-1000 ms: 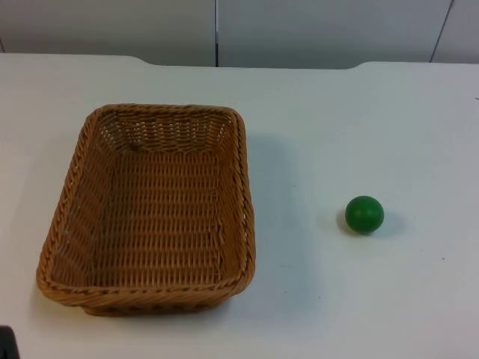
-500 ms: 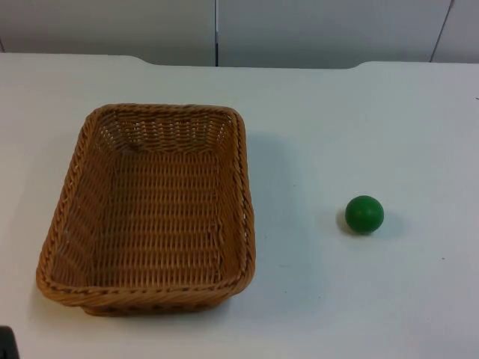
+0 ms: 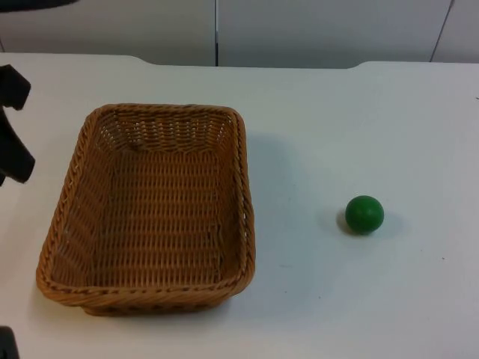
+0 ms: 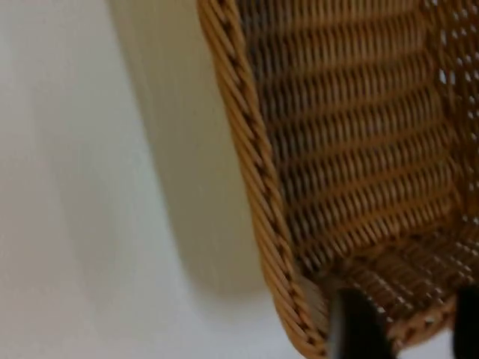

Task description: Pick up the basket with the left hand and place the ball into the basket with the right hand.

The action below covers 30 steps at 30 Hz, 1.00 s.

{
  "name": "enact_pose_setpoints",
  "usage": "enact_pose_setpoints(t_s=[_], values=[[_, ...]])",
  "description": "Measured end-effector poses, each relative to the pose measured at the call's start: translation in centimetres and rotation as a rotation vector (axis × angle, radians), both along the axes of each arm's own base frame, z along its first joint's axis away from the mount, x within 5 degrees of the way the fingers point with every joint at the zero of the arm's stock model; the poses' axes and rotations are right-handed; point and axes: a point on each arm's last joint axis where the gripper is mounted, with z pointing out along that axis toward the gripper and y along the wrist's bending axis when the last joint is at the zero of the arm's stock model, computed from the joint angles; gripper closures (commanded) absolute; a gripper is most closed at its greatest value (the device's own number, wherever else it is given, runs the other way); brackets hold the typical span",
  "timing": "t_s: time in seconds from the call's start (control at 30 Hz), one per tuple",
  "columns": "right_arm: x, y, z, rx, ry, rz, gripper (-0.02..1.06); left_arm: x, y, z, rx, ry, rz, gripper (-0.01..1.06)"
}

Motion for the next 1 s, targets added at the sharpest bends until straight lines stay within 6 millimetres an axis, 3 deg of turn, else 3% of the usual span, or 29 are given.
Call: enact_pose_setpoints(t_s=[0.03,0.13,0.63,1.0], values=[[0.0,0.0,0.0,0.000,0.000,0.000,1.05,0.0,0.0,0.0,0.000,0.000,0.000,0.49],[0.0,0.0,0.0,0.000,0.000,0.000,1.05,0.8,0.2,-0.6,0.018,-0.031,0.028,0.45],[0.0,0.0,0.0,0.000,0.000,0.000,1.05,3.3,0.7,-6.1,0.075,0.037,0.089,0.45],[0.0,0.0,0.0,0.000,0.000,0.000,1.05,4.9,-0.5,-5.4,0.025,-0.030,0.064,0.45]])
